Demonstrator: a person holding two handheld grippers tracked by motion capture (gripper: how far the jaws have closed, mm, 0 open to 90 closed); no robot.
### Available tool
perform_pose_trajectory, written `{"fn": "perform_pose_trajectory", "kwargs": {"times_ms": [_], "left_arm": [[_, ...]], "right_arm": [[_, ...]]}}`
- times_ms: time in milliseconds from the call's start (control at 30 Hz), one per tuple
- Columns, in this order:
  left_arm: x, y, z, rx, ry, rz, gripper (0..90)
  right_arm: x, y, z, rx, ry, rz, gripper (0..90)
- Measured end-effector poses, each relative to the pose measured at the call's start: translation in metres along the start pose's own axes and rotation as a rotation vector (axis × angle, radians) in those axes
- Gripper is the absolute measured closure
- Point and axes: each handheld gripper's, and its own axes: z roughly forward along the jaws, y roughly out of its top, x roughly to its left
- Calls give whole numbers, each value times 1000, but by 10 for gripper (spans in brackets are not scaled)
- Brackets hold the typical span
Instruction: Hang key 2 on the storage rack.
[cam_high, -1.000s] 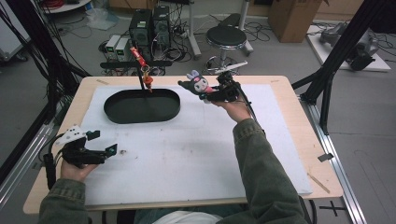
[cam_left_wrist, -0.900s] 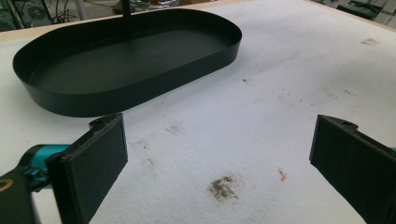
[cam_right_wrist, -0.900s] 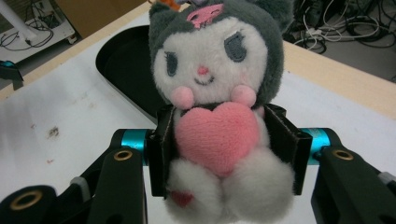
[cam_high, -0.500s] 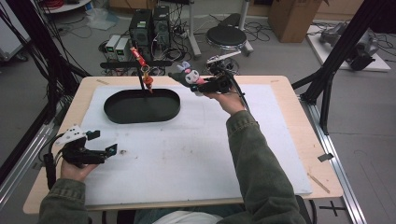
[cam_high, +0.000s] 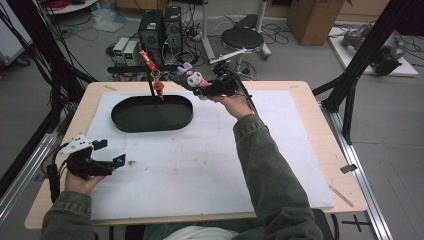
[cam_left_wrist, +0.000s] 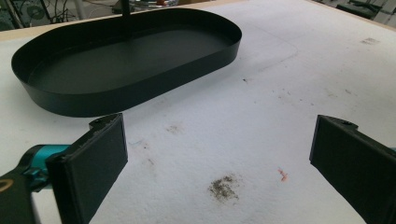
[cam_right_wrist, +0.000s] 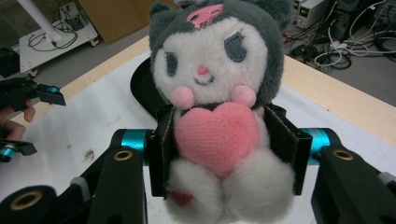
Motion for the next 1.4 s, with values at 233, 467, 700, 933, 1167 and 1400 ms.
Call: {"fn": "perform_pose_trajectory", "kwargs": {"times_ms": [233, 467, 700, 933, 1167, 1400], "left_arm": [[1, 0, 0, -4, -8, -6, 45], [1, 0, 1, 7, -8, -2, 46], [1, -1, 2, 16, -17, -1, 45], [2, -1, 0, 3, -2, -14, 46], [4, -1, 1, 4, -7, -16, 46], [4, -1, 0, 4, 3, -15, 46]], "right_arm": [[0, 9, 4, -14, 8, 37, 495], [-2, 19, 20, -6, 10, 59, 496], [-2, 26, 36, -47, 5, 86, 496], [-7, 29, 53, -70, -91, 185, 495], [-17, 24, 57, -51, -99, 239, 474], [-17, 23, 50, -21, -156, 208, 187]]}}
